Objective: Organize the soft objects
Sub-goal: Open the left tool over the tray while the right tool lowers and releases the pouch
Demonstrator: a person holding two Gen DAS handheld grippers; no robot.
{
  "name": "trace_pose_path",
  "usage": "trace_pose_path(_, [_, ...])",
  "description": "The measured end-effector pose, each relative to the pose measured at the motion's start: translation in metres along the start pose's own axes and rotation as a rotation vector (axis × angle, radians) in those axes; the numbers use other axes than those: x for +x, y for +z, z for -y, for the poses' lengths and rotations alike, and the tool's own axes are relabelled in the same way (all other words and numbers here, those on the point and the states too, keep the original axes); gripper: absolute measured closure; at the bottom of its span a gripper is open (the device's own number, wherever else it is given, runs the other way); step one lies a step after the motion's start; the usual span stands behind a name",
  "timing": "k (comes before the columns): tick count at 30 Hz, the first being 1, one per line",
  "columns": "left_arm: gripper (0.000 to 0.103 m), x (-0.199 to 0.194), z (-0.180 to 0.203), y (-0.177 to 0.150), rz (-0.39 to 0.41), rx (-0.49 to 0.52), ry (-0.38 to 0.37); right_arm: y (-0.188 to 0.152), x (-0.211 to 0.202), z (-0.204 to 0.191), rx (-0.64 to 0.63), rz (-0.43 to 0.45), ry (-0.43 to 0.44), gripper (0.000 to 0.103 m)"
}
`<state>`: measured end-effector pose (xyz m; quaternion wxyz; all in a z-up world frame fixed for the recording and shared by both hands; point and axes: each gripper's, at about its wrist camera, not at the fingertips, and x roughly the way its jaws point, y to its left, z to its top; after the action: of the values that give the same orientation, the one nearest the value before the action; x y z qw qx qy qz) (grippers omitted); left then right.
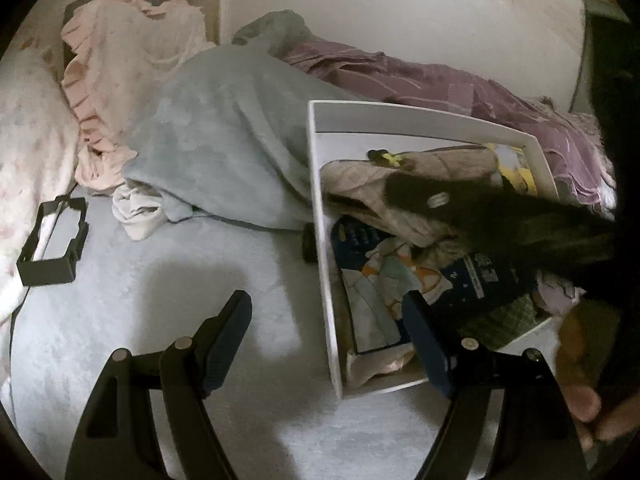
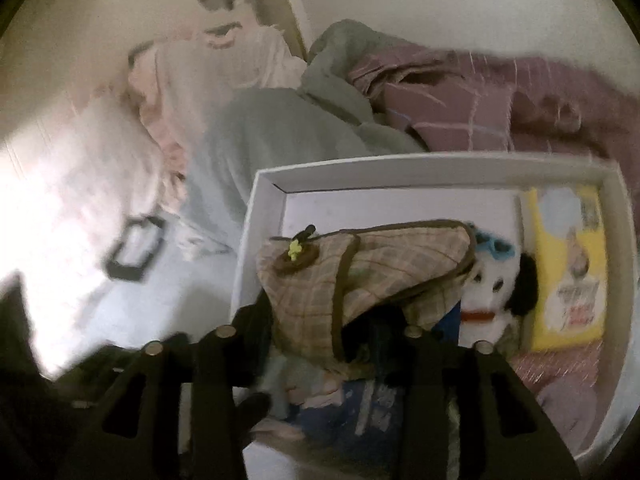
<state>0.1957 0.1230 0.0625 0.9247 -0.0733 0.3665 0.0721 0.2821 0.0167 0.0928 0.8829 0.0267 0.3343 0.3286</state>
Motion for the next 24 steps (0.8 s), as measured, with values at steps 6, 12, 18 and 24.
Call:
trace_pose_path(6, [0.025, -0.012, -0.009, 0.003, 0.024, -0.070, -0.020, -0.009, -0.038, 0.014, 0.088, 0.065, 0.056, 0.036])
trace_pose_path(12, [0.025, -0.022, 0.004, -0.002, 0.034, -0.039, -0.042, -0.027, -0.070, 0.005, -0.050, 0.080, -0.117, 0.036])
trace_pose_path(18, [0.025, -0.040, 0.017, -0.015, 0.030, 0.001, -0.100, -0.035, -0.110, -0.001, -0.136, 0.140, -0.218, 0.036])
trace_pose_path(24, [0.025, -0.051, 0.031, -0.030, 0.002, 0.032, -0.122, -0.053, -0.145, -0.009, -0.187, 0.242, -0.392, 0.023])
